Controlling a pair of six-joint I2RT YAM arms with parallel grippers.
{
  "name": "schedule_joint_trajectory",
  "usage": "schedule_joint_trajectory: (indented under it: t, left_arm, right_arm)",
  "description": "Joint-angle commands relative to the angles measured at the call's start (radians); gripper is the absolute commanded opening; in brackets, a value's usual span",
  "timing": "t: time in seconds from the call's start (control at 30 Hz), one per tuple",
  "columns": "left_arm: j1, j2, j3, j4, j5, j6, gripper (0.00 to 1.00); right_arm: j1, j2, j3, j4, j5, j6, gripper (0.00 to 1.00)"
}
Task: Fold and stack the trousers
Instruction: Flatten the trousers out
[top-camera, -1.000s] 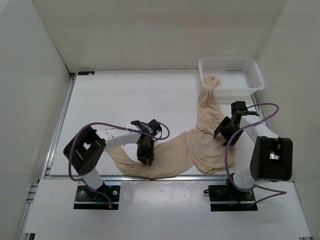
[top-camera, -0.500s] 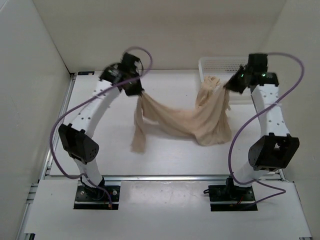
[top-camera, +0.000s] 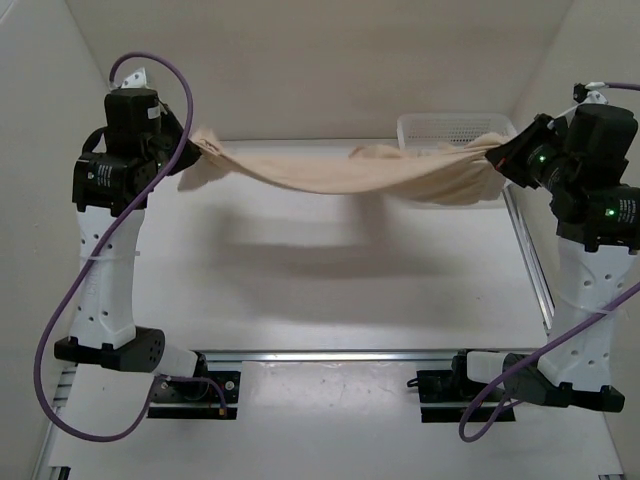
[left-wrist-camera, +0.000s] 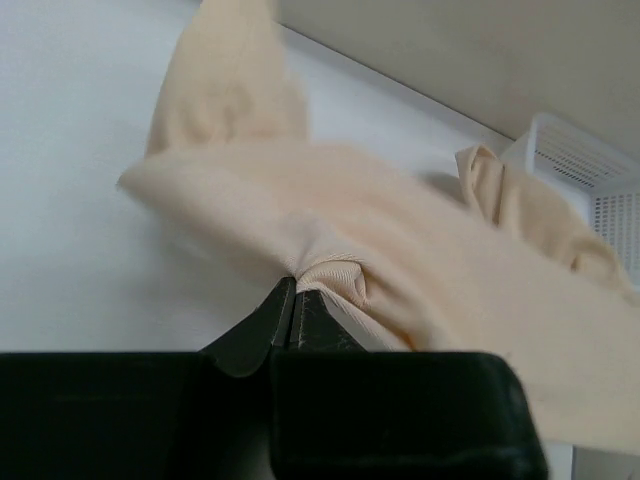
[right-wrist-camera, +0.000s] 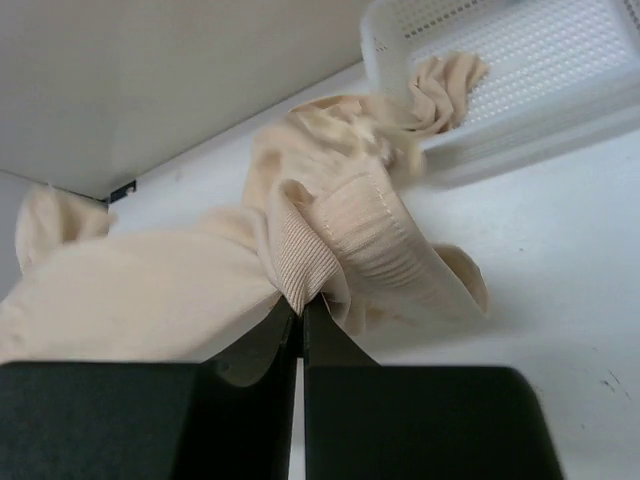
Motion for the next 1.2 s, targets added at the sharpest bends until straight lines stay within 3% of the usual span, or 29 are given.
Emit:
schedule_joint_trajectory:
  t: [0.0, 0.2, 0.37, 0.5, 0.63, 0.87, 0.97, 1.03, 1.07, 1.1, 1.17]
  left_arm:
    - [0.02, -0.019, -0.029, -0.017, 0.0, 0.025, 0.1]
    - [0.052, -0.007, -0.017, -0.052, 0.0, 0.056, 0.1]
    - [0.052, -0.099, -0.007, -0.099, -0.015, 0.077, 0.1]
    - [0.052, -0.226, -0.096, -0.109, -0.136, 0.067, 0.1]
    - [0.052, -0.268, -0.164, -0.118, -0.152, 0.067, 0.1]
    - [0.052, -0.127, -0.175, -0.026, -0.114, 0.058, 0.1]
    - [0.052, 0.007, -0.156, 0.034, -0.114, 0.048, 0.1]
    - [0.052, 0.103, -0.101, 0.077, -0.051, 0.065, 0.12]
    - [0.052, 0.158, -0.061, 0.077, -0.008, 0.076, 0.18]
    - [0.052, 0.294, -0.005, 0.056, 0.039, 0.085, 0.36]
    - [0.075, 0.432, 0.201, -0.111, 0.164, 0.085, 0.51]
  right_arm:
    - [-0.002, -0.011, -0.013, -0.056, 0.067, -0.06, 0.0]
    - [-0.002, -0.021, -0.034, -0.065, 0.076, -0.071, 0.0]
    - [-0.002, -0.057, 0.006, -0.122, 0.123, -0.083, 0.0]
    - [-0.002, -0.098, 0.058, -0.195, 0.201, -0.095, 0.0]
    - [0.011, -0.121, 0.07, -0.211, 0.242, -0.095, 0.0]
    - [0.011, -0.13, -0.149, -0.148, 0.2, -0.052, 0.0]
    - [0.011, -0.117, -0.342, 0.026, 0.13, -0.02, 0.0]
    - [0.011, -0.048, -0.456, 0.137, 0.096, -0.008, 0.08]
    - [0.011, -0.004, -0.47, 0.178, 0.096, -0.008, 0.18]
    - [0.011, 0.109, -0.445, 0.202, 0.107, 0.001, 0.43]
    - [0.002, 0.208, -0.386, 0.15, 0.12, 0.001, 0.69]
